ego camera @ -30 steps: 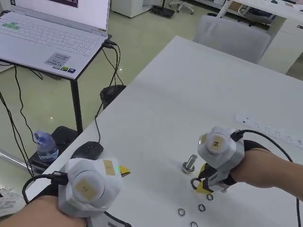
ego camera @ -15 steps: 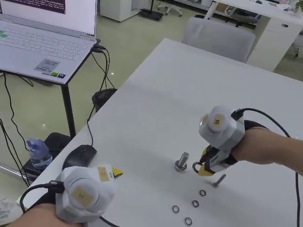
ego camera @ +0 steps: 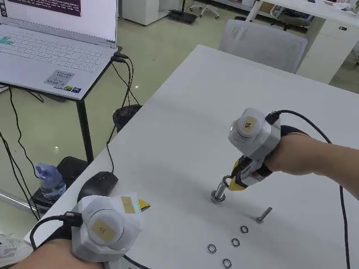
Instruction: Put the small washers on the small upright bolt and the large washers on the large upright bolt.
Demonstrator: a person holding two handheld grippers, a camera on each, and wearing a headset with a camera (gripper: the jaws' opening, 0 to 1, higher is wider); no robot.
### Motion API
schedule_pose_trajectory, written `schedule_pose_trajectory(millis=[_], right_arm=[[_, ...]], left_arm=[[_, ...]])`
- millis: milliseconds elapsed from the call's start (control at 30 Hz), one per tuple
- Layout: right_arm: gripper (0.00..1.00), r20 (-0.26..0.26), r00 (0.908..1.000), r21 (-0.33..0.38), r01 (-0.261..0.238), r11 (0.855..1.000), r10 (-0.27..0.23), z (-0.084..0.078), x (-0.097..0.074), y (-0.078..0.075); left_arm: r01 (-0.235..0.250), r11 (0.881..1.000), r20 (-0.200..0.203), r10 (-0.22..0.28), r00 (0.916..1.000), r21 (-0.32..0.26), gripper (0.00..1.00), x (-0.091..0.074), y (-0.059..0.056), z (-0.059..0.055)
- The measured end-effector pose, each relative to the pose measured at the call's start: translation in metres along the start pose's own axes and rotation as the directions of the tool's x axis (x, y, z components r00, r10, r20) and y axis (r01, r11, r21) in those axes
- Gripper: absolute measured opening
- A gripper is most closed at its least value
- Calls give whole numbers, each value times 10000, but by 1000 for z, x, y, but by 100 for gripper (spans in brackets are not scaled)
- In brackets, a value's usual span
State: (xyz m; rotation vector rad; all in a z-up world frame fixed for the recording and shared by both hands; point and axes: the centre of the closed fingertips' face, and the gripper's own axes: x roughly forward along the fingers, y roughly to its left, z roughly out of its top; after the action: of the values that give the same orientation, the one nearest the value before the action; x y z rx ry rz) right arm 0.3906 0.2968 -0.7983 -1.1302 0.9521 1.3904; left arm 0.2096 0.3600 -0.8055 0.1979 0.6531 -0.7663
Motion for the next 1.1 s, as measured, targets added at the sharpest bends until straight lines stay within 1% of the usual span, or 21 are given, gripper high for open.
schedule_pose_trajectory(millis=[200,333,500,567,600,700,833,1100], right_arm=[[22,-136,9999,-71,-65,10000,64,3,9,-2],[22,-244,9995,-97,-203,9997,200,2,15,0],[22,-374,9990,-156,-249,9996,243,-1,20,-1],[22,-373,9989,-154,-277,9995,271,-2,22,-1],[22,-409,9987,-179,-313,9994,305,-2,24,0],[22,-450,9985,-249,-318,9992,306,-3,27,-1],[22,-479,9982,-247,-365,9990,353,-4,33,-2],[22,-624,9973,-199,-401,9990,387,-8,47,0]], left_arm=[[38,10000,-88,-39,10000,-81,94,0,0,-2],[25,9999,-103,-26,9999,-99,93,-1,1,-3],[56,9999,-159,-58,9999,-140,93,-1,0,-5],[53,9999,-236,-56,9997,-128,92,-1,0,-5],[15,10000,-193,-14,9998,30,92,-3,0,-2],[38,10000,-65,-38,10000,47,92,-3,0,3],[32,10000,-31,-32,10000,86,91,-3,1,6],[147,9999,-153,-146,9998,49,90,-1,0,0]])
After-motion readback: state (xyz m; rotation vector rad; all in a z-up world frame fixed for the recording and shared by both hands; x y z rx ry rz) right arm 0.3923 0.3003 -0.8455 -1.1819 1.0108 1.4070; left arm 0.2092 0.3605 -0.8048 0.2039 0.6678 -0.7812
